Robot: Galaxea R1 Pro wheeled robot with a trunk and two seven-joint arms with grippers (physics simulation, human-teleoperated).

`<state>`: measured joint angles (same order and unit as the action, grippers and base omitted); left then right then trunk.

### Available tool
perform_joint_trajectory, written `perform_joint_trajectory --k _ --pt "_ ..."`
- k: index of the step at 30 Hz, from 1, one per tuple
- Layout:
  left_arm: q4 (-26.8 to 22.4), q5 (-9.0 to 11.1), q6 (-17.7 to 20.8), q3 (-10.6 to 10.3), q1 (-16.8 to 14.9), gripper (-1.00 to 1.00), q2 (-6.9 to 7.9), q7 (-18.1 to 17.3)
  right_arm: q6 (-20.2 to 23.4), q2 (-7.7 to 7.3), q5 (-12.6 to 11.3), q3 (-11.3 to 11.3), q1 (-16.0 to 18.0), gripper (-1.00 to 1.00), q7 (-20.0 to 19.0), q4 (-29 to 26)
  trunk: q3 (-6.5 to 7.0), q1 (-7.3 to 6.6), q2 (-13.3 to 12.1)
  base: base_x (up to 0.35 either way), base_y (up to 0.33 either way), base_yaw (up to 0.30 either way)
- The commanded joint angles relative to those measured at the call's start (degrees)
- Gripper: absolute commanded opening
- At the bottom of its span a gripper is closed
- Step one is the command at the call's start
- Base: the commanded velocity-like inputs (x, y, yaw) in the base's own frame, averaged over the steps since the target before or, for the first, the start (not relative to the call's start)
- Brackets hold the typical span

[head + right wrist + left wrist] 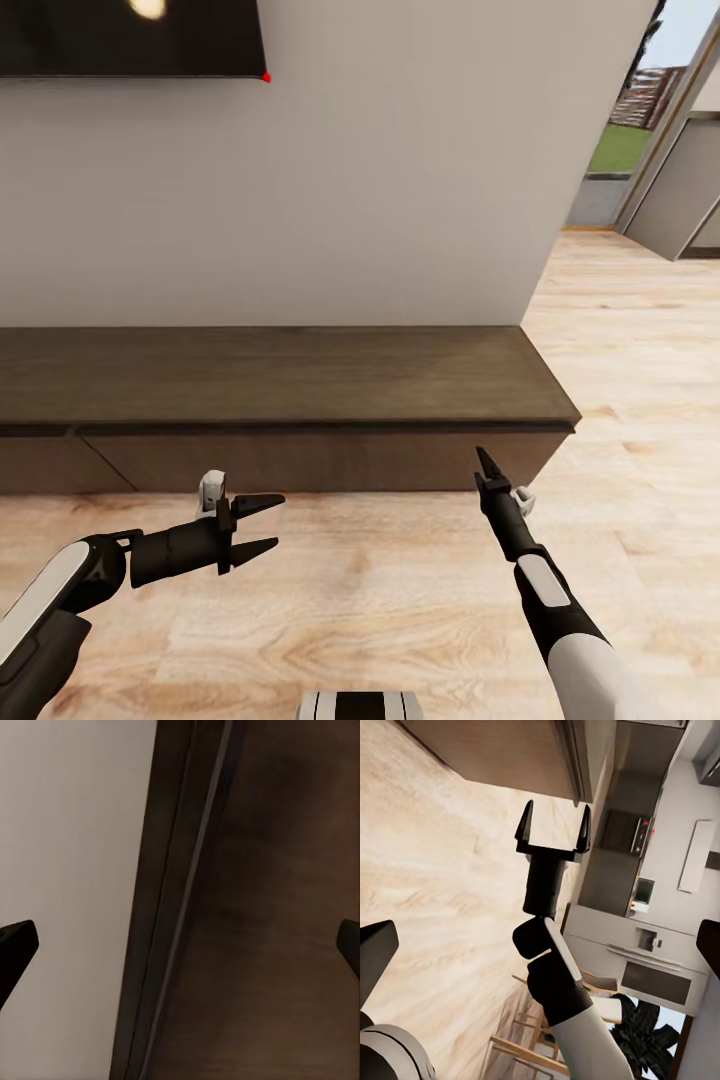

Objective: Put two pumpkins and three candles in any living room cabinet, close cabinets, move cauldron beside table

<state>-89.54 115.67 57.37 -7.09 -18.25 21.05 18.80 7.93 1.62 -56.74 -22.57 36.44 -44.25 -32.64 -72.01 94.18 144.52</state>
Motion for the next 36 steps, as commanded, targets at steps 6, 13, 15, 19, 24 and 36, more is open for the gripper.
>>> perform_joint_trajectory --k 6,13,15,19,24,36 --pt "0.0 0.6 0.0 -1.0 0.0 1.0 0.04 0.5 0.7 0.05 -4.1 -0.3 0.0 1.0 1.6 0.2 -0.04 -0.01 0.0 0.088 0.0 0.0" --pt "0.0 0.6 0.0 -1.3 0.0 1.0 0.05 0.5 0.9 0.05 -7.4 -0.1 0.0 1.0 4.2 0.2 -0.04 -0.01 0.0 0.01 0.0 0.0" --pt "0.0 0.6 0.0 -1.3 0.0 1.0 0.05 0.5 0.9 0.05 -7.5 -0.1 0.0 1.0 4.3 0.2 -0.04 -0.01 0.0 0.072 0.0 0.0" --pt "0.0 0.6 0.0 -1.3 0.0 1.0 0.05 0.5 0.9 0.05 -7.6 -0.1 0.0 1.0 4.4 0.2 -0.04 -0.01 0.0 0.179 0.0 0.0" --pt "0.0 0.6 0.0 -1.3 0.0 1.0 0.05 0.5 0.9 0.05 -7.6 0.0 0.0 1.0 4.9 0.2 -0.04 -0.01 0.0 0.069 0.0 0.0" --pt "0.0 0.6 0.0 -1.2 0.0 1.0 0.05 0.5 0.9 0.05 -7.6 0.1 0.0 1.0 5.0 0.2 -0.04 -0.01 0.0 0.027 0.0 0.0"
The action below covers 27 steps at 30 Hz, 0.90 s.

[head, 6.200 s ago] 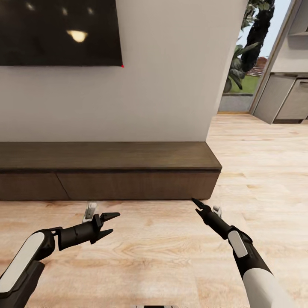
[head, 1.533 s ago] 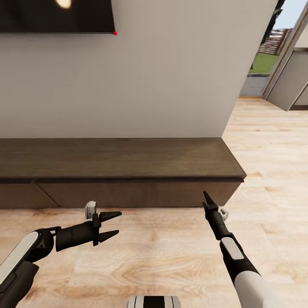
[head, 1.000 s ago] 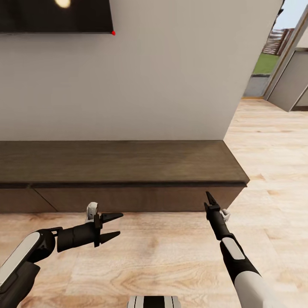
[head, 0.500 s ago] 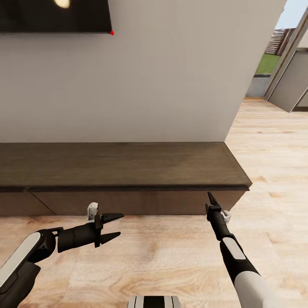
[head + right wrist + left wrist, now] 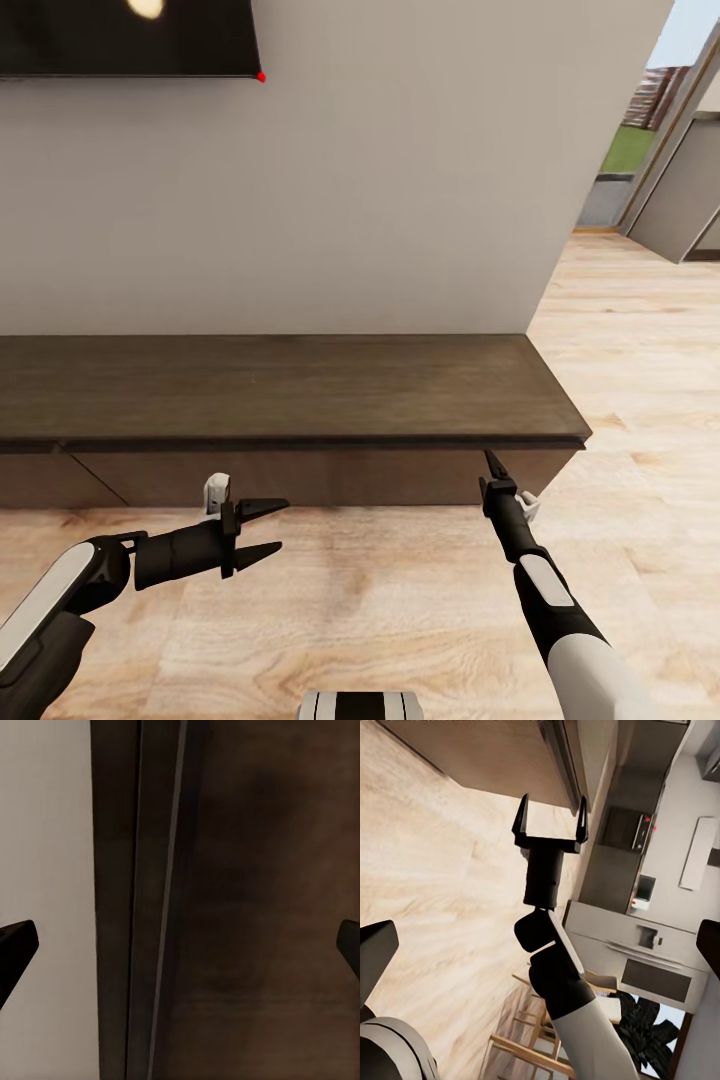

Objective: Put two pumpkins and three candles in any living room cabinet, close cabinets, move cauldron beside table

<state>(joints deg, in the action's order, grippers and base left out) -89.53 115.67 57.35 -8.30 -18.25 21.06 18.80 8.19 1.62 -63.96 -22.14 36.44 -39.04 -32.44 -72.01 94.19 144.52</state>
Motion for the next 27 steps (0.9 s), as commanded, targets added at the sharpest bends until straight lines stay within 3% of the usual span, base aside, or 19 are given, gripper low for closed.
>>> perform_joint_trajectory --k 1,11,15,27 --pt "0.0 0.6 0.0 0.0 0.0 1.0 0.04 0.5 0.6 0.05 -0.4 -0.3 0.0 1.0 -0.2 0.0 -0.04 -0.01 0.0 0.0 0.0 0.0" --pt "0.0 0.6 0.0 0.0 0.0 1.0 0.09 0.5 0.6 0.05 -0.5 -0.3 0.0 1.0 -0.2 0.0 -0.26 0.01 0.0 0.0 0.0 0.0" --pt "0.0 0.7 0.0 0.0 0.0 1.0 0.08 0.5 0.6 0.05 -0.5 -0.3 0.0 1.0 -0.2 0.0 -1.15 0.12 0.1 0.0 0.0 0.0" --pt "0.0 0.7 0.0 0.1 0.0 1.0 0.07 0.5 0.6 0.05 -0.5 -0.3 0.0 1.0 -0.2 0.0 -1.15 0.12 0.1 0.044 0.0 0.0"
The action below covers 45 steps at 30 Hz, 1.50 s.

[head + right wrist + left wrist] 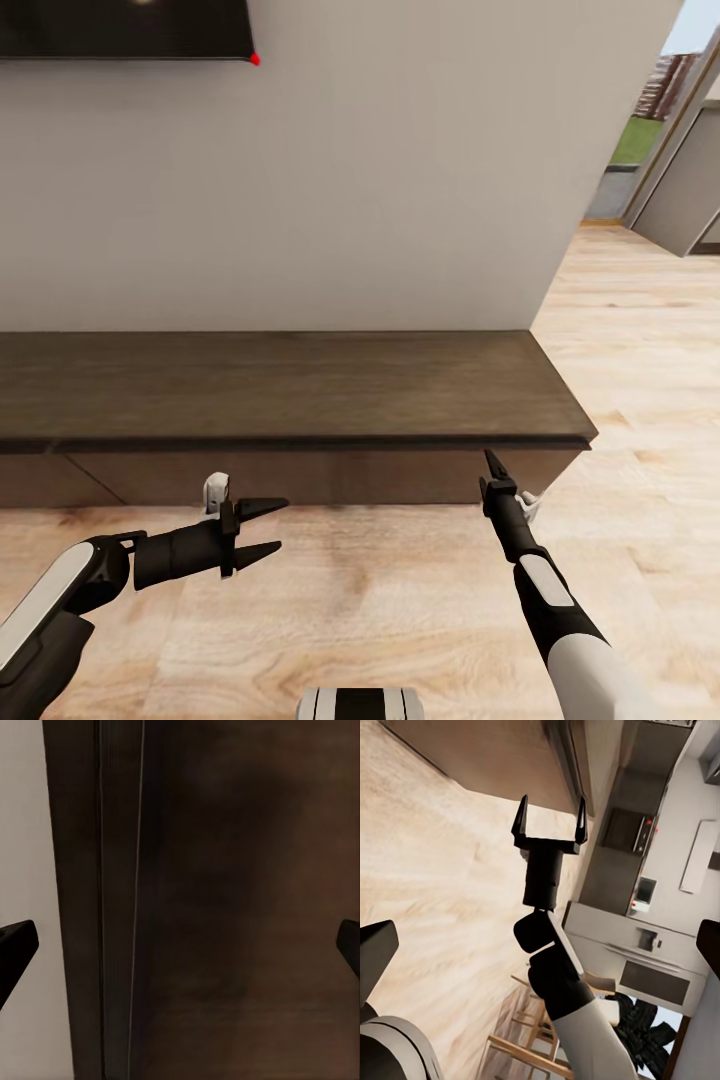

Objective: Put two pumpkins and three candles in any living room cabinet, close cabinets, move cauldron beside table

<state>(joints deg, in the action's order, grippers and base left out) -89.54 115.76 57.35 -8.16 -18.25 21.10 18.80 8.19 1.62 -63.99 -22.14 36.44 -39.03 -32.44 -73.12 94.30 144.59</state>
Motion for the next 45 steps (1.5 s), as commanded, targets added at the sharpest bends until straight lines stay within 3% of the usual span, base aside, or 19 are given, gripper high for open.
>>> perform_joint_trajectory --k 1,45 --pt "0.0 0.6 0.0 0.0 0.0 1.0 0.02 0.5 0.6 0.05 -0.4 -0.3 0.0 1.0 -0.2 0.0 -0.04 0.01 0.0 0.135 0.0 0.0" --pt "0.0 0.6 0.0 -0.1 0.0 1.0 0.0 0.5 0.6 0.05 -0.3 -0.2 0.0 1.0 -0.2 0.0 -0.04 0.01 0.0 0.043 0.008 0.0"
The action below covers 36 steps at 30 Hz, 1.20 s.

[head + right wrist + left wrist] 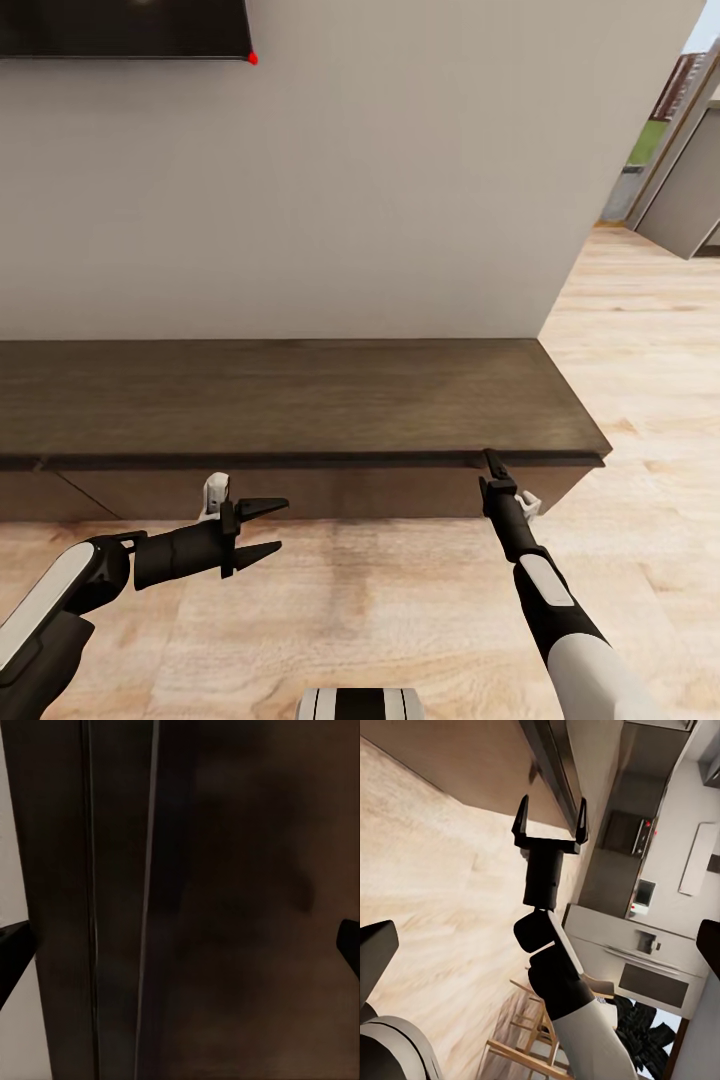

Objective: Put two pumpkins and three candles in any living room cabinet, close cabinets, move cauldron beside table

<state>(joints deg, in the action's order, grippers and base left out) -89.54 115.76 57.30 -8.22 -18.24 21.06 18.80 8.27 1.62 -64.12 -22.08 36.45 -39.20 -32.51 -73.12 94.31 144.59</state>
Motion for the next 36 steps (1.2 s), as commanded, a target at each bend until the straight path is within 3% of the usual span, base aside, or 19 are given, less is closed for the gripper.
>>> perform_joint_trajectory --k 1,36 --pt "0.0 0.6 0.0 0.0 0.0 1.0 0.03 0.5 0.5 0.05 -0.2 -0.2 0.0 1.0 -0.1 0.1 -0.04 0.0 0.0 0.031 0.007 0.0" --pt "0.0 0.6 0.0 0.0 0.0 1.0 0.03 0.5 0.6 0.05 -0.2 -0.2 0.0 1.0 0.0 0.0 -0.04 0.0 0.0 0.0 0.0 0.0"
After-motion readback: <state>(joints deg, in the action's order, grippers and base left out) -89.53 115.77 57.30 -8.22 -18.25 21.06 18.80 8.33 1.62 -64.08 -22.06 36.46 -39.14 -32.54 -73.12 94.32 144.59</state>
